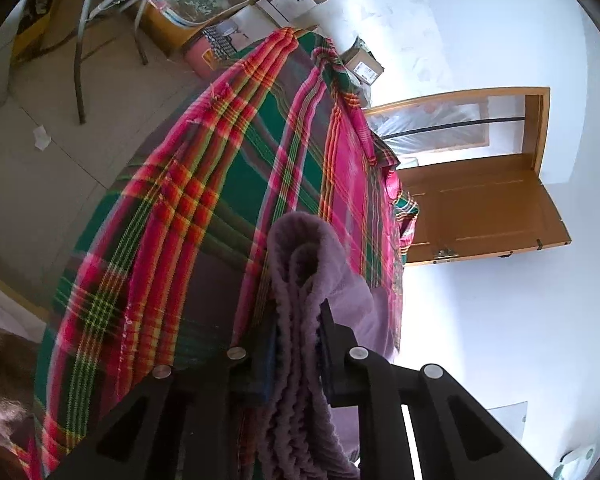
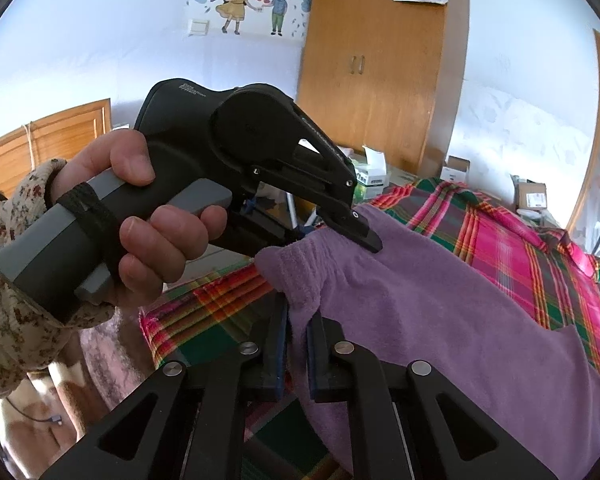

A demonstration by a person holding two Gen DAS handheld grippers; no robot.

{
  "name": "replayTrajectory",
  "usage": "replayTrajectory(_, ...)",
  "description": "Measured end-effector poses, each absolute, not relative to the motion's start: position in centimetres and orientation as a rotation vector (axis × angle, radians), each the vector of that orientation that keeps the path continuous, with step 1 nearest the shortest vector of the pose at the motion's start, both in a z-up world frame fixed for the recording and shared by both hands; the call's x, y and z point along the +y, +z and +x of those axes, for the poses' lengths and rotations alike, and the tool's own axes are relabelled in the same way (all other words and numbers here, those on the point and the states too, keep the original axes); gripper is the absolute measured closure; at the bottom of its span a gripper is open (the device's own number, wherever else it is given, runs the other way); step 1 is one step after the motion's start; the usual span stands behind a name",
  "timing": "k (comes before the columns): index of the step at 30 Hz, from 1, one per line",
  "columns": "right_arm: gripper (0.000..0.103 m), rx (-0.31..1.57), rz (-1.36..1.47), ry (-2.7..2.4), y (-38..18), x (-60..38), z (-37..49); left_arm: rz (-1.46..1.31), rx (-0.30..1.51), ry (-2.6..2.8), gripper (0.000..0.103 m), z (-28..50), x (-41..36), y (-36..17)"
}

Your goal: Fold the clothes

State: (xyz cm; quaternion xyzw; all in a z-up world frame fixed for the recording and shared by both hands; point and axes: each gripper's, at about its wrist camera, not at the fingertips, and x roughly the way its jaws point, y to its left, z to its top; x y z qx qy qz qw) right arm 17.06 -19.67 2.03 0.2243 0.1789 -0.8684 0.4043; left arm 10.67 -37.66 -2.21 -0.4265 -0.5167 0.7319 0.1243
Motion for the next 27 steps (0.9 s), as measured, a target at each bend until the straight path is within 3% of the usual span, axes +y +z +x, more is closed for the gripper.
replayTrajectory(12,0.095,0.445,0.613,-2.172,1.3,-19.7,16.6,-1.286,-1.562,2.131,0.086,10.4,-38.0,-3.7)
replayTrajectory(27,0.095,0.295,0.518,-2.204,4.9,-14.9,17.0,-1.222,-1.429,2.262,0.086,10.2,-34.0,2.2)
